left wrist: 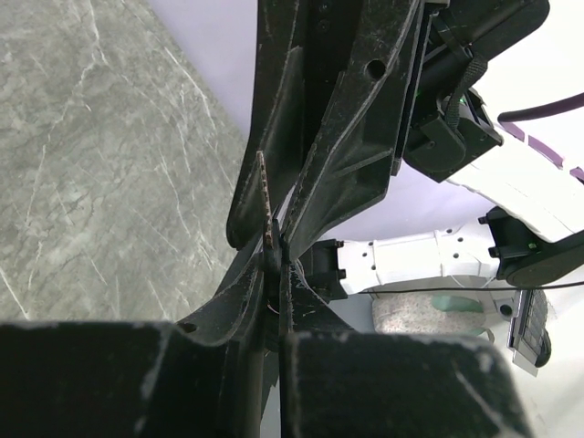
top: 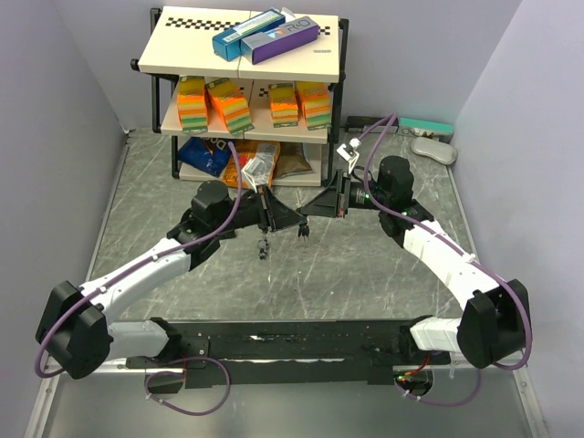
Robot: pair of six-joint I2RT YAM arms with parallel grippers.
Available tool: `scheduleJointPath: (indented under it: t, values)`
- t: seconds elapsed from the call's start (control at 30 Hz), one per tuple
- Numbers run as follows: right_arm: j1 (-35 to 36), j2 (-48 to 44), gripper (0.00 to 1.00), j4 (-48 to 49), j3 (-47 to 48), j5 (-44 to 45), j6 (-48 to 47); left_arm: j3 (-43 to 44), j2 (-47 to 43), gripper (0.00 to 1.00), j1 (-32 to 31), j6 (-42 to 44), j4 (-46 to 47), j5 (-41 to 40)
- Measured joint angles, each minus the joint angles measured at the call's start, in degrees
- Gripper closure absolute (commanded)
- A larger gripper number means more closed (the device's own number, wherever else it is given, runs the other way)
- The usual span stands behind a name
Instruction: Unlock with the key
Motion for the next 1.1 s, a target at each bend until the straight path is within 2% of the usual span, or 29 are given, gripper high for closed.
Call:
scheduleJointPath:
  t: [0.3, 0.4, 0.5, 0.53, 0.57, 0.63, 0.73, 0.9, 1.1]
  values:
    - [0.02, 0.04, 1.0, 3.13, -0.44, -0.7, 1.11, 0.09, 0.59, 0.99, 0.2, -0.52, 0.37, 0.52]
    - [-0.24, 0.17, 1.0, 5.16, -0.57, -1.64, 1.81, 0.66, 0.61, 0.98, 0.26, -0.72, 0.15, 0.85]
    - [-0.46, 0.2, 1.0, 6.51, -0.57, -2.01, 1.99, 1.44, 0.85, 0.69, 0.31, -0.81, -0.46, 0.92]
    - [-0.5, 0.2, 1.0, 6.47, -0.57, -1.99, 1.97, 1.81, 0.96, 0.39, 0.31, -0.81, -1.05, 0.92]
    - [-0.55, 0.2, 1.0, 6.34, -0.57, -1.97, 1.97, 1.92, 1.05, 0.27, 0.28, -0.61, -1.33, 0.83]
    - [-0.31, 0.2, 1.0, 5.7, -0.55, -2.03, 1.99, 2.47, 1.62, 0.13, 0.17, -0.24, -2.19, 0.15]
    - [-0.31, 0.2, 1.0, 5.07, -0.57, -2.1, 1.95, 2.75, 2.05, 0.12, 0.15, 0.0, -3.67, -0.72]
    - [-0.46, 0.13, 1.0, 2.8, -0.44, -2.25, 0.79, 2.69, 1.33, 0.15, 0.76, -0.02, -4.94, -2.34]
    - [-0.44, -0.11, 1.0, 1.75, -0.42, -3.48, 0.26, 2.19, -2.1, 0.27, 3.28, -1.2, -3.58, -4.15]
